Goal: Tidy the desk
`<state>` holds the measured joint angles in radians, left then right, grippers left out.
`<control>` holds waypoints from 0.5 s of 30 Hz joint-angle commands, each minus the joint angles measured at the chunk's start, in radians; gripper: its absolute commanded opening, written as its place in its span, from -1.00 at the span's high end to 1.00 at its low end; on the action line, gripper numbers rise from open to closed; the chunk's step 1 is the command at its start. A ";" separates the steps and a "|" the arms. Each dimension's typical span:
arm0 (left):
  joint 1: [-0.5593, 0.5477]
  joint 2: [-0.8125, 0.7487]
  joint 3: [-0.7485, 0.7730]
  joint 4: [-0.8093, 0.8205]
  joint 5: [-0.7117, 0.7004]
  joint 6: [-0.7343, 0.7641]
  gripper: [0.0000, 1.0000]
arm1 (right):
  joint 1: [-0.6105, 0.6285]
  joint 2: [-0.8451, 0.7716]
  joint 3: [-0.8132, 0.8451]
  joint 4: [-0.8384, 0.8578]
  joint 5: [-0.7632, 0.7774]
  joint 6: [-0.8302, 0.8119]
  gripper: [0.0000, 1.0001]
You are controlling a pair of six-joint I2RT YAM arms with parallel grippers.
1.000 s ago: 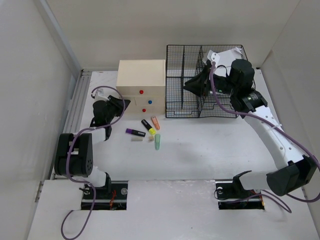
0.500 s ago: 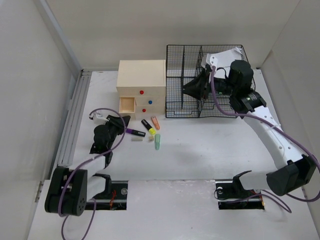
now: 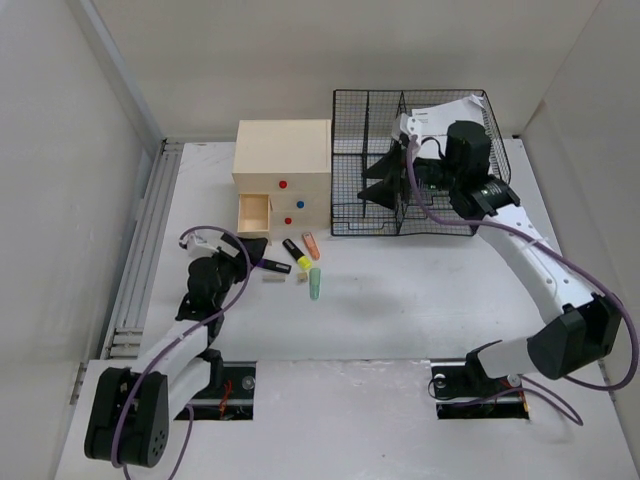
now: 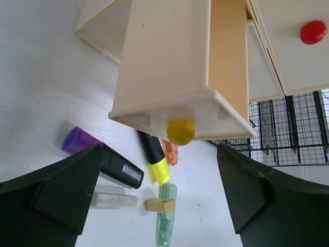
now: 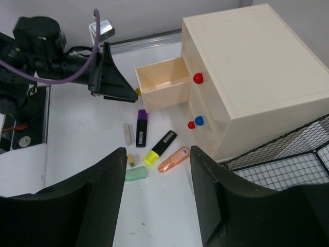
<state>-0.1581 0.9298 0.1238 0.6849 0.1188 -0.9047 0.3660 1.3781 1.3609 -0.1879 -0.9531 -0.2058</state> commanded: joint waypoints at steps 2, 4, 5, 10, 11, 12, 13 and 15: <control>-0.006 -0.104 0.031 -0.073 -0.005 0.033 -0.84 | 0.031 0.022 0.050 -0.074 0.003 -0.102 -0.16; -0.006 -0.194 0.031 -0.134 0.015 0.033 -0.84 | 0.059 0.033 0.061 -0.107 0.077 -0.171 -0.12; -0.015 -0.235 0.031 -0.159 0.015 0.033 -0.82 | 0.095 0.033 0.072 -0.125 0.109 -0.203 -0.05; -0.024 -0.497 0.092 -0.361 0.033 0.068 0.30 | 0.226 0.064 0.046 -0.238 0.301 -0.473 0.50; -0.024 -0.566 0.117 -0.451 0.042 0.101 0.91 | 0.259 0.085 0.035 -0.239 0.327 -0.504 0.62; -0.024 -0.594 0.147 -0.488 0.042 0.119 1.00 | 0.278 0.097 0.021 -0.239 0.345 -0.524 0.62; -0.024 -0.612 0.183 -0.525 0.042 0.139 1.00 | 0.296 0.113 0.012 -0.239 0.358 -0.543 0.62; -0.024 -0.637 0.305 -0.620 0.042 0.188 1.00 | 0.352 0.173 0.012 -0.239 0.407 -0.573 0.49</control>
<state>-0.1776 0.3351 0.2729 0.1921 0.1463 -0.8085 0.6693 1.4857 1.3796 -0.3923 -0.6559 -0.6483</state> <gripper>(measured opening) 0.005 0.239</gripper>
